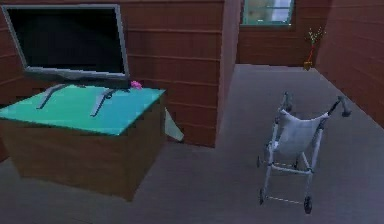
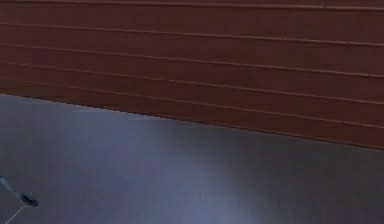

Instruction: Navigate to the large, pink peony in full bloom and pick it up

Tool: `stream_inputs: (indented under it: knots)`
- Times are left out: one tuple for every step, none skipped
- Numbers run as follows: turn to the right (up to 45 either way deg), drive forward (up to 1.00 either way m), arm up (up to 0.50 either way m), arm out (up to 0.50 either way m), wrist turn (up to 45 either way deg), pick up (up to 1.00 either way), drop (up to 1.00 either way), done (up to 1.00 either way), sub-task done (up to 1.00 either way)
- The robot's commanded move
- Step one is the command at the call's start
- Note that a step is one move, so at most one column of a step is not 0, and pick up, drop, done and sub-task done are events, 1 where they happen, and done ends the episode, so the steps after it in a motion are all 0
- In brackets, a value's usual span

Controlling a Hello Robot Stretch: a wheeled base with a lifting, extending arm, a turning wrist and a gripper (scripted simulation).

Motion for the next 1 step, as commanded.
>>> stream_inputs:
  knots:
    - [-6.0,0.00,0.00,0.00,0.0,0.00,0.00,0.00,0.00]
